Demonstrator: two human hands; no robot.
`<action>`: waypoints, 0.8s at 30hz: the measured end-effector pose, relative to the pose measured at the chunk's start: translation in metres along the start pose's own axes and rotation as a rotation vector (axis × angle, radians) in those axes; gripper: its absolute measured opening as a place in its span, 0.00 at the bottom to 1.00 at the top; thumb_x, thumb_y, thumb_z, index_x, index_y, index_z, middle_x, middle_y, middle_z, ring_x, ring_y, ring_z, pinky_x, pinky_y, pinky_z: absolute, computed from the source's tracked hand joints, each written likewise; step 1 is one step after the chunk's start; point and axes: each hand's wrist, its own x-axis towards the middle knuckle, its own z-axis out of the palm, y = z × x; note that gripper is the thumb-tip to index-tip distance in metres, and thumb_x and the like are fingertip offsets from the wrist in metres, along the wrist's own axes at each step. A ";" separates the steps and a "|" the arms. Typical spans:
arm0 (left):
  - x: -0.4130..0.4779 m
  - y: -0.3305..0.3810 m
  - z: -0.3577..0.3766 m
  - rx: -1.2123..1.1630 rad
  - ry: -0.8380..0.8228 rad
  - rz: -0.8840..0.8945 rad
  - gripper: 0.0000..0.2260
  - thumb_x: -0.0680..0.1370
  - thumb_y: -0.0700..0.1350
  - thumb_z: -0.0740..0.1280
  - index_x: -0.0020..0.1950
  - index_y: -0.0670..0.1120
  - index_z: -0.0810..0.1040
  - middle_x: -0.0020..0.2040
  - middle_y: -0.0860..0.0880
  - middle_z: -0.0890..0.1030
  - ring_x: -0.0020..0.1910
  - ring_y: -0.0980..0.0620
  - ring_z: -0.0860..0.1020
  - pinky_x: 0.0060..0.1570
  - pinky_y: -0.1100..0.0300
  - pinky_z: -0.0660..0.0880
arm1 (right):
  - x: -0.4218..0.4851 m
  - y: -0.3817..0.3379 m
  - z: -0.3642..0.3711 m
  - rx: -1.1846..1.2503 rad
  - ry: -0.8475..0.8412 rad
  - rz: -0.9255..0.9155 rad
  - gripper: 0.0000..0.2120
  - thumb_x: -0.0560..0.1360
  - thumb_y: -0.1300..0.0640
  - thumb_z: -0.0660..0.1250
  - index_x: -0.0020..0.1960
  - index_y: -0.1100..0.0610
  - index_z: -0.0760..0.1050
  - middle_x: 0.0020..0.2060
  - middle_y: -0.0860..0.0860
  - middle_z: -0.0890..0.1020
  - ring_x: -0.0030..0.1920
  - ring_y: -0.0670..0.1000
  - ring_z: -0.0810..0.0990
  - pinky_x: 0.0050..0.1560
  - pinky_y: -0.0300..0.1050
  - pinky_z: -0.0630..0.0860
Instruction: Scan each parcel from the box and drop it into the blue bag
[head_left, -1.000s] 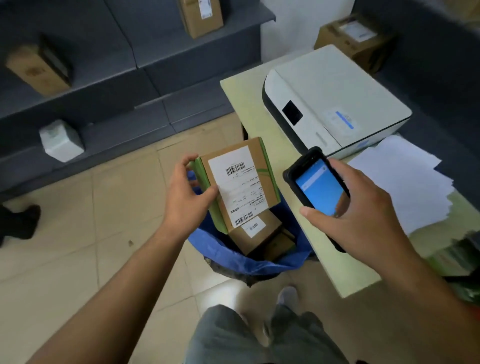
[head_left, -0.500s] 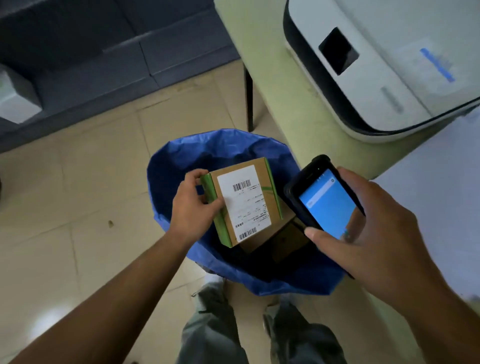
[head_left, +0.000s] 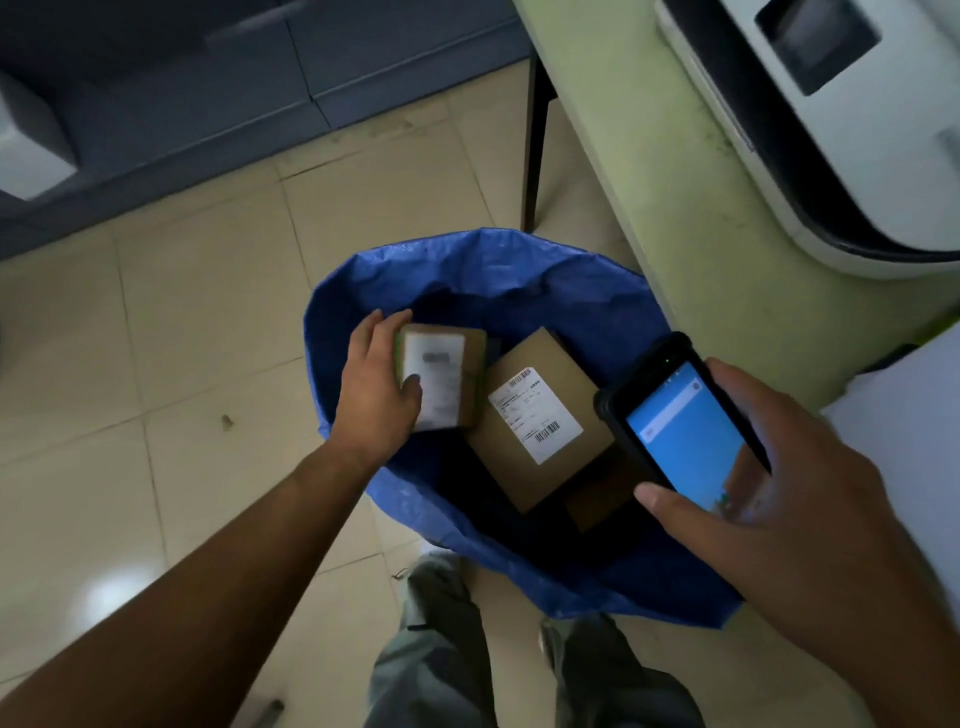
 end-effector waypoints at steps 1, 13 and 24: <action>-0.001 0.001 -0.003 0.009 -0.004 0.025 0.33 0.74 0.32 0.70 0.78 0.47 0.68 0.80 0.44 0.63 0.79 0.50 0.61 0.72 0.72 0.53 | 0.002 -0.001 0.001 -0.006 -0.006 -0.006 0.43 0.63 0.46 0.79 0.74 0.43 0.65 0.52 0.44 0.77 0.48 0.42 0.72 0.43 0.40 0.69; -0.018 0.060 -0.094 0.029 0.040 0.240 0.30 0.73 0.31 0.69 0.74 0.44 0.72 0.75 0.42 0.72 0.76 0.44 0.68 0.76 0.50 0.63 | -0.002 -0.040 -0.019 0.036 0.046 -0.092 0.42 0.62 0.42 0.78 0.71 0.38 0.63 0.53 0.34 0.73 0.52 0.36 0.74 0.42 0.30 0.69; -0.079 0.189 -0.212 0.062 -0.032 0.659 0.27 0.78 0.48 0.68 0.77 0.51 0.69 0.78 0.48 0.69 0.76 0.48 0.67 0.72 0.59 0.61 | -0.061 -0.133 -0.111 -0.133 0.236 -0.203 0.44 0.63 0.33 0.72 0.73 0.37 0.55 0.57 0.34 0.68 0.49 0.39 0.69 0.46 0.39 0.69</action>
